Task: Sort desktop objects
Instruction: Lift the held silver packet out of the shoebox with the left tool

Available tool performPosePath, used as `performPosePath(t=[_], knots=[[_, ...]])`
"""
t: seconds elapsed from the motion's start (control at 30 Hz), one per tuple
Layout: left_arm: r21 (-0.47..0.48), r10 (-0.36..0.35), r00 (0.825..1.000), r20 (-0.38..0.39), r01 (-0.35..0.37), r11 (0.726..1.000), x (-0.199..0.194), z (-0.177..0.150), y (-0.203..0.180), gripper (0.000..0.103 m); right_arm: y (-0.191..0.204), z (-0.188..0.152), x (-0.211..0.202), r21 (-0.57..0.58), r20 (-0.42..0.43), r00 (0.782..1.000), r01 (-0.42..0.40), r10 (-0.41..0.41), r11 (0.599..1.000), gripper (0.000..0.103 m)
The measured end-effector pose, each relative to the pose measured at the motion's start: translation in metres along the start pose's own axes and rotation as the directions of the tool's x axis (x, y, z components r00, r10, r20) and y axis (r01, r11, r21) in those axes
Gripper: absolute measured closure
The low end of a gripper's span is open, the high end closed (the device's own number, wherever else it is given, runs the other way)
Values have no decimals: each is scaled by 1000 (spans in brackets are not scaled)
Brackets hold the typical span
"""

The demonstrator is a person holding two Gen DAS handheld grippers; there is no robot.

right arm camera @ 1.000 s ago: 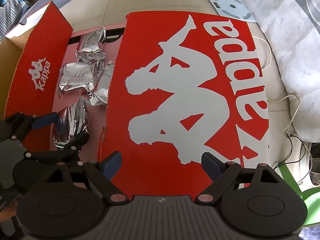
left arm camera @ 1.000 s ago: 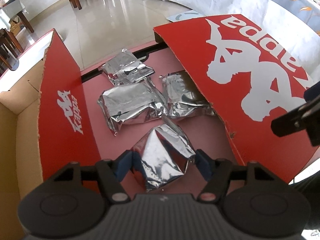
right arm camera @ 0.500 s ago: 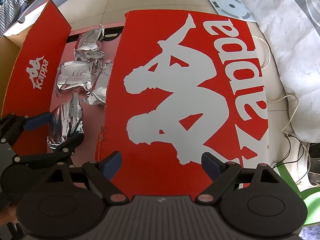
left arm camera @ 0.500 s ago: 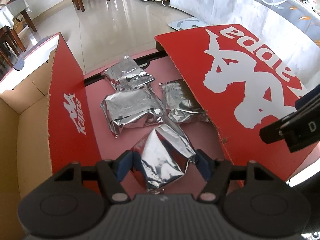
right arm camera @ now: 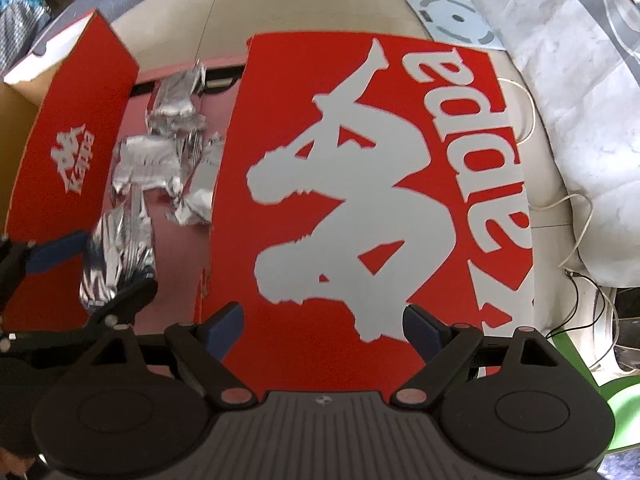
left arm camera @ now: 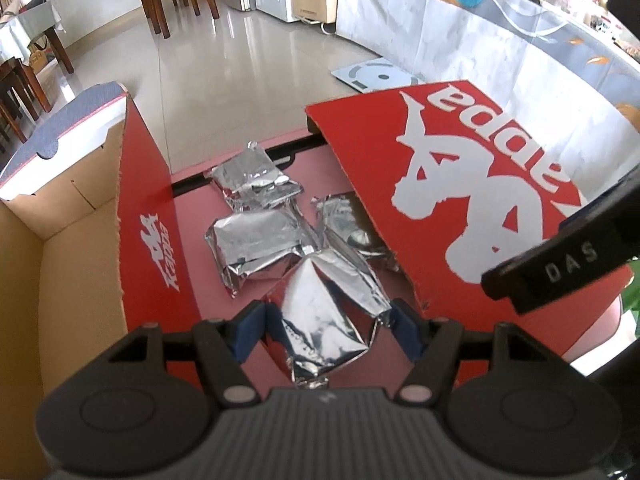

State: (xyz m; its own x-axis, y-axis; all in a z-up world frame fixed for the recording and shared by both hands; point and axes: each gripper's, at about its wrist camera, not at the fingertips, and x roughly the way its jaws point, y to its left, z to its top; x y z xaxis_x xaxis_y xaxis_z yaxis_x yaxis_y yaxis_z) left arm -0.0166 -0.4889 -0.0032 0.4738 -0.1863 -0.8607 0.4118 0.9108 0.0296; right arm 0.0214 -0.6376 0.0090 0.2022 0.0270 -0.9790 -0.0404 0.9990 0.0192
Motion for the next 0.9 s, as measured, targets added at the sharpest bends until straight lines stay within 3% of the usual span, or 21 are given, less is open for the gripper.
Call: performPosePath(t=[0.33,0.57,0.8,0.9], knots=[[-12,-16,999,47,16,1000,-20,10,4,37,1,9,-9,46,72,997,-8,5,999,17],[-12,-16,997,79,17,1000,-33,17,8,37,4,15,-16,82,122,991,-57,47,995,17],[-16,-13,994,110,15,1000,-45,24,14,37,10,19,-26,80,194,980,-55,39,995,17],[-13,-9,993,121,10,1000,-50,27,16,37,11,21,-33,85,234,970,-93,71,992,17]])
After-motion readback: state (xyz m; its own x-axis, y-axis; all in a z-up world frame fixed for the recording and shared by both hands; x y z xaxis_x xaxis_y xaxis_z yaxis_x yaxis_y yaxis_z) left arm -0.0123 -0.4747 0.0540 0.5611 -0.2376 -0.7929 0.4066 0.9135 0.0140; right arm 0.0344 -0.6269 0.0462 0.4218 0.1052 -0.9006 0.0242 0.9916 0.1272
